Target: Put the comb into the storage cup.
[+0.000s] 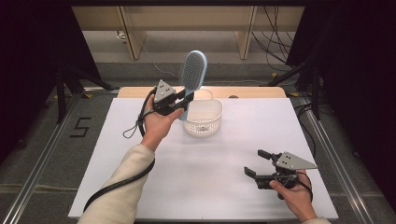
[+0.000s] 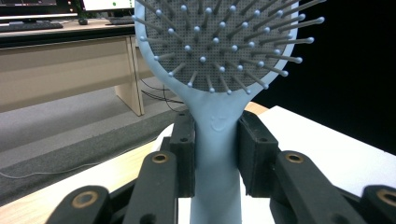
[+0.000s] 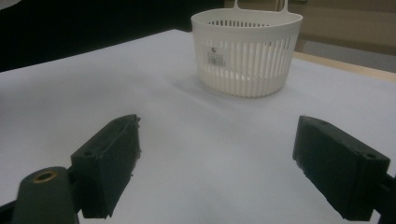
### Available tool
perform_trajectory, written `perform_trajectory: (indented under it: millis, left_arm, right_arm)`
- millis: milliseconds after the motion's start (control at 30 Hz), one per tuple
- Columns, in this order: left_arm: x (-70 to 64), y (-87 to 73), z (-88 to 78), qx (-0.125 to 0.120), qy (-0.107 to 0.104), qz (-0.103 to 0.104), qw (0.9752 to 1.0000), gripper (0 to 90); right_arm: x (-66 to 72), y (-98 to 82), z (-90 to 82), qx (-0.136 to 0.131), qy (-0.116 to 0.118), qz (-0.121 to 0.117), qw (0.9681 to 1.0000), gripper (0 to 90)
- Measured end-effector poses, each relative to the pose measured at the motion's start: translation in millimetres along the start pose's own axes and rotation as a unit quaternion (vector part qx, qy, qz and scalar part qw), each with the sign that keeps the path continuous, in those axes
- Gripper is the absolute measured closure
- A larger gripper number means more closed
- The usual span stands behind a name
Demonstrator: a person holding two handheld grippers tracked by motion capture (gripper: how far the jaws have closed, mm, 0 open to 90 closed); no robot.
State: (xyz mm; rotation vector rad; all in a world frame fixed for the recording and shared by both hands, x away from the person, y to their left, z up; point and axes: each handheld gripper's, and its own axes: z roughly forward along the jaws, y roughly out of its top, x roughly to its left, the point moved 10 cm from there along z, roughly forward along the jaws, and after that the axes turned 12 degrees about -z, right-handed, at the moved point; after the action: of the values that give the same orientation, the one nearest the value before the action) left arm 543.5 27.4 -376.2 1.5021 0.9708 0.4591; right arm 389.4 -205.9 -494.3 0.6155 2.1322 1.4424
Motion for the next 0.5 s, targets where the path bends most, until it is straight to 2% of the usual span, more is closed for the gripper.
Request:
perform_trajectory:
  millis: [500]
  left_arm:
    - [-0.2, 2.7, 4.5, -0.001, -0.002, -0.001, 1.0000, 69.7]
  right_arm:
    - [0.3, -0.2, 0.2, 0.001, 0.000, 0.000, 1.0000, 15.5]
